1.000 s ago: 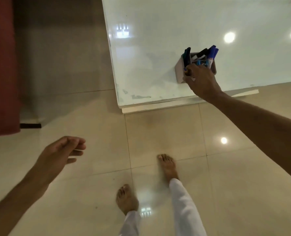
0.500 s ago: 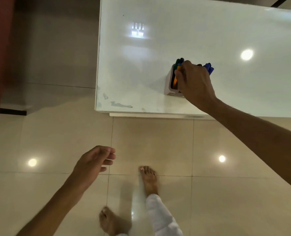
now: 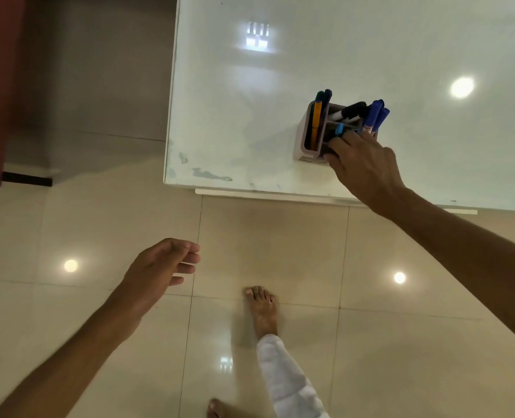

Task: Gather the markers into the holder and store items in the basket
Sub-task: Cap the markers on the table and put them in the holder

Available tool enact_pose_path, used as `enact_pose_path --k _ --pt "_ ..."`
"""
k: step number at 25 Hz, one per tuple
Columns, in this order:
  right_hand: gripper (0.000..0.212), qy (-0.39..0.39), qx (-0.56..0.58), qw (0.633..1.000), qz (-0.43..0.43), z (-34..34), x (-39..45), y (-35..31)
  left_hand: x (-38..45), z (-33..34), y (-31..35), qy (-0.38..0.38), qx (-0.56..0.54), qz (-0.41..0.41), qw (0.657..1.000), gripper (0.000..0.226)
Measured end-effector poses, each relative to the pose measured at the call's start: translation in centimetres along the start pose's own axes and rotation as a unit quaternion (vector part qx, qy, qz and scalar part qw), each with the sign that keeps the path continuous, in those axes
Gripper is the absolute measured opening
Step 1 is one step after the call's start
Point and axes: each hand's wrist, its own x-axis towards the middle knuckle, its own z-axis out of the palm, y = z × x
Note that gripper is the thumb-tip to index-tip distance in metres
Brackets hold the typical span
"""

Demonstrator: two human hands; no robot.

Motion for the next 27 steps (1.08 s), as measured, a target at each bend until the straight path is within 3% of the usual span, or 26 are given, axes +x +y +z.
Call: enact_pose_path --k 3,5,7,12,15,19,24,27 --pt "0.028 0.013 -0.065 0.997 -0.044 0.1 0.0 0.7 -0.3 0.7 -0.6 -0.001 0.004 -0.015 1.000 0.027" --pt "0.032 -0.021 -0.129 0.988 -0.076 -0.2 -0.9 1.7 -0.6 1.7 -0.9 -0.005 0.006 -0.020 1.000 0.027" --pt "0.022 -0.037 -0.186 0.977 -0.094 0.1 -2.0 3.3 -0.8 2.7 -0.9 -0.014 0.009 -0.018 1.000 0.027" --pt "0.022 -0.045 -0.236 0.970 -0.029 0.6 -4.9 10.3 -1.0 4.5 0.1 -0.041 0.017 0.003 0.999 0.027" --pt "0.026 -0.047 -0.211 0.975 0.045 0.5 -6.1 14.9 -1.0 4.7 0.7 -0.045 0.028 0.015 0.998 0.028" --pt "0.027 -0.064 -0.088 0.983 0.149 0.9 -7.4 17.3 -1.4 4.4 0.6 -0.062 0.051 0.027 0.996 0.029" --pt "0.038 0.040 0.014 0.969 0.245 -0.5 -10.5 11.0 -2.0 3.7 -0.3 -0.051 0.102 0.053 0.992 0.026" --pt "0.044 0.056 0.043 0.982 0.177 -0.1 -14.1 4.7 -1.6 4.0 -1.8 -0.038 0.122 0.073 0.989 0.023"
